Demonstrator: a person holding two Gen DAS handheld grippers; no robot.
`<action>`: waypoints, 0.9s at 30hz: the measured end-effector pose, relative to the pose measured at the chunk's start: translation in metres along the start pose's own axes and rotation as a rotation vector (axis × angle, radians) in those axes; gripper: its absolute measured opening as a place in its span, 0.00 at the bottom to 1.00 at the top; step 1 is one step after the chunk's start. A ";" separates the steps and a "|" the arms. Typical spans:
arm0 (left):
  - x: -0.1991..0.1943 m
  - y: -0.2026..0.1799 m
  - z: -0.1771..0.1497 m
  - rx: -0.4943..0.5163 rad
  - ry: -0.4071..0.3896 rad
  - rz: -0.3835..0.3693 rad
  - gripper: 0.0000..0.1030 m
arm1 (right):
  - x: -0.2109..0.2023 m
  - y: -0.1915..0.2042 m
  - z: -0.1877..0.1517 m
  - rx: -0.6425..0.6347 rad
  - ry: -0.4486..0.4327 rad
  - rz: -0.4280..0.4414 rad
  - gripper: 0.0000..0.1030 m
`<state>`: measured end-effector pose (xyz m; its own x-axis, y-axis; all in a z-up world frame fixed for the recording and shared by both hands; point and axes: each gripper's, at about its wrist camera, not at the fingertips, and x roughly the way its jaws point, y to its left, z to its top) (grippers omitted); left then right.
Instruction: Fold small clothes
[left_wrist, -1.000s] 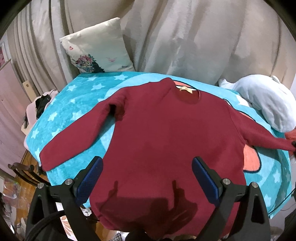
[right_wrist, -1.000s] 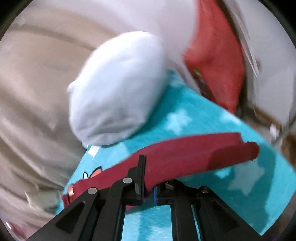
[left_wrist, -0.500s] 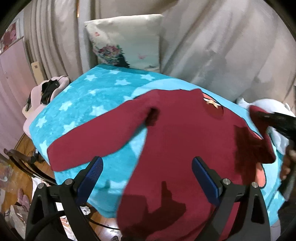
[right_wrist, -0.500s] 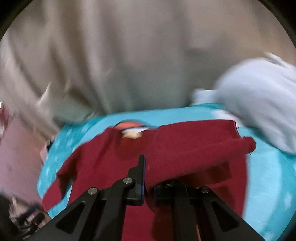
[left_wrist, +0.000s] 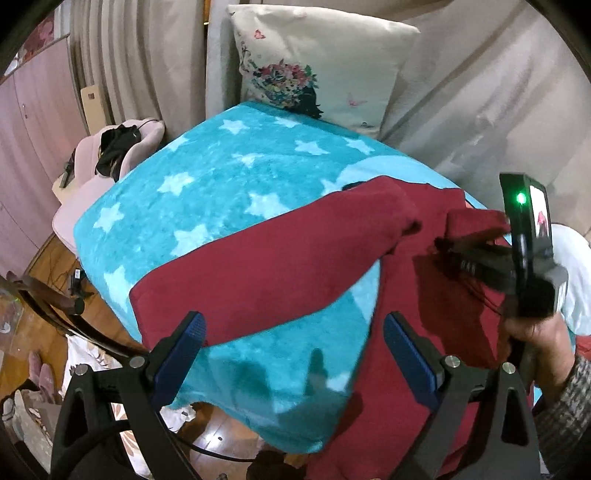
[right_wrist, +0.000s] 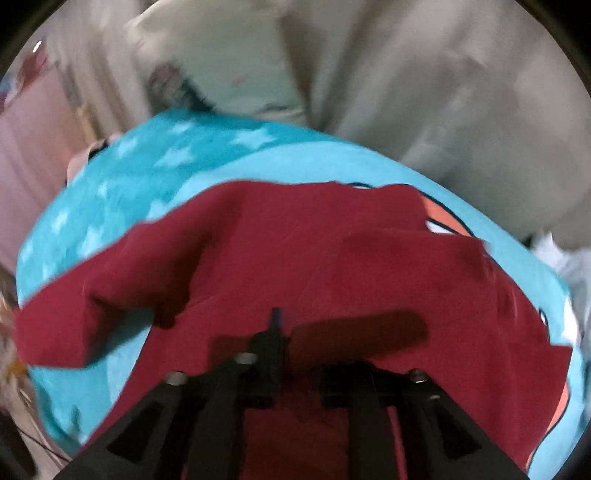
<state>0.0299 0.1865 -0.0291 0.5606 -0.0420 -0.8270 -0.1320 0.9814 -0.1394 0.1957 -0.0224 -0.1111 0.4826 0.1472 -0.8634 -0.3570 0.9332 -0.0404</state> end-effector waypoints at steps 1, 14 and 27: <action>0.001 0.001 0.001 -0.002 0.000 -0.004 0.94 | -0.001 0.007 -0.002 -0.022 -0.003 0.020 0.43; 0.023 0.008 0.018 0.002 0.034 -0.066 0.94 | -0.042 -0.023 -0.021 0.134 0.014 0.166 0.46; 0.034 0.046 0.029 -0.090 0.035 0.010 0.94 | 0.014 0.019 0.041 0.184 0.013 0.194 0.33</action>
<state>0.0663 0.2354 -0.0476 0.5303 -0.0399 -0.8469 -0.2117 0.9610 -0.1778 0.2288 0.0114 -0.1035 0.4080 0.3262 -0.8527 -0.2900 0.9319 0.2177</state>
